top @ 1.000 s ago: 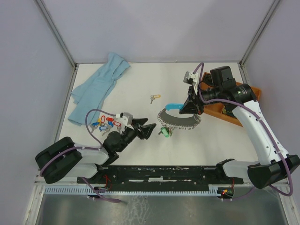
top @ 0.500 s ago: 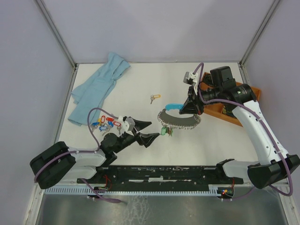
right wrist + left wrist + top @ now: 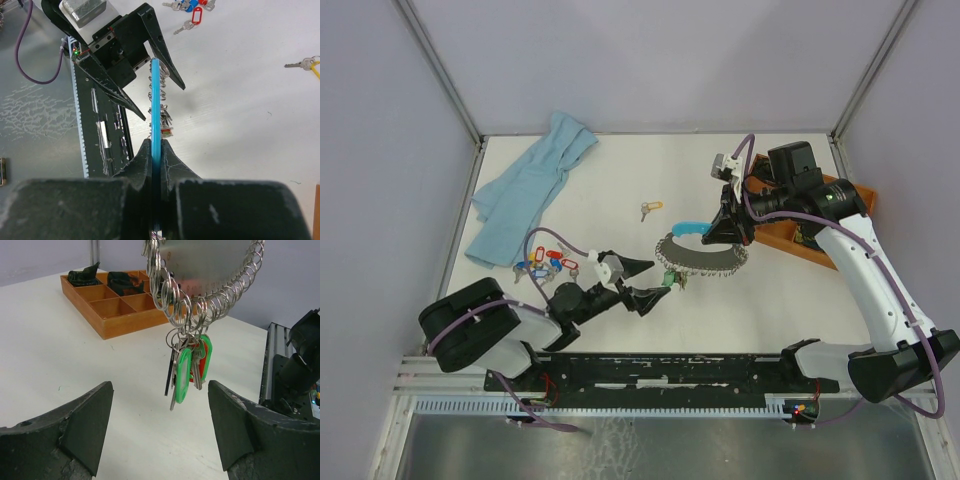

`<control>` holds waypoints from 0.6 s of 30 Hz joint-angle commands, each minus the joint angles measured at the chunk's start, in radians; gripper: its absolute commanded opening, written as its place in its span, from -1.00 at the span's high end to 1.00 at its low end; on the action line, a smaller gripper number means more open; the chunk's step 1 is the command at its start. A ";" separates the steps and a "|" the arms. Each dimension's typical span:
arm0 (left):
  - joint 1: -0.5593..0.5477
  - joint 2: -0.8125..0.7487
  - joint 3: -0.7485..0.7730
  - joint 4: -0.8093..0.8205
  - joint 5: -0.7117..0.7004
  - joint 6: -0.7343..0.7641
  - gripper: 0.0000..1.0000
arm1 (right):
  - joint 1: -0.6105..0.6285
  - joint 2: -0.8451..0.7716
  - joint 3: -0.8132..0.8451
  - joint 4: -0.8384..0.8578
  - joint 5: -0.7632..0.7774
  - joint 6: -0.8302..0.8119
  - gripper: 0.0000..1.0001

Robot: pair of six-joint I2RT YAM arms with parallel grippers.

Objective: Remove the keys from the keyring

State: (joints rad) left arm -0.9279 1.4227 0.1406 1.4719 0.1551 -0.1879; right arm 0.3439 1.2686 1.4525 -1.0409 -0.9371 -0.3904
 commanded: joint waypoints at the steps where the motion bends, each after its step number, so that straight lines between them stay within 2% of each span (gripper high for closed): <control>1: -0.009 0.045 0.059 0.095 -0.060 0.082 -0.65 | -0.002 -0.017 0.005 0.026 -0.054 -0.010 0.99; 5: -0.009 0.090 0.107 0.097 -0.068 0.068 -0.58 | -0.002 -0.016 0.005 0.025 -0.055 -0.012 0.99; 11: -0.009 0.132 0.125 0.102 -0.121 0.068 -0.29 | -0.002 -0.018 0.006 0.022 -0.056 -0.016 0.99; 15: -0.008 0.100 0.107 0.063 -0.148 0.082 0.03 | -0.003 -0.021 0.006 0.021 -0.056 -0.017 0.99; 18: -0.008 0.076 0.101 0.024 -0.160 0.082 0.05 | -0.002 -0.023 0.004 0.021 -0.055 -0.017 0.99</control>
State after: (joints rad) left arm -0.9329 1.5444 0.2466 1.4883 0.0429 -0.1539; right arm 0.3439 1.2686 1.4487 -1.0420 -0.9424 -0.3981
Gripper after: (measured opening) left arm 0.482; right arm 0.056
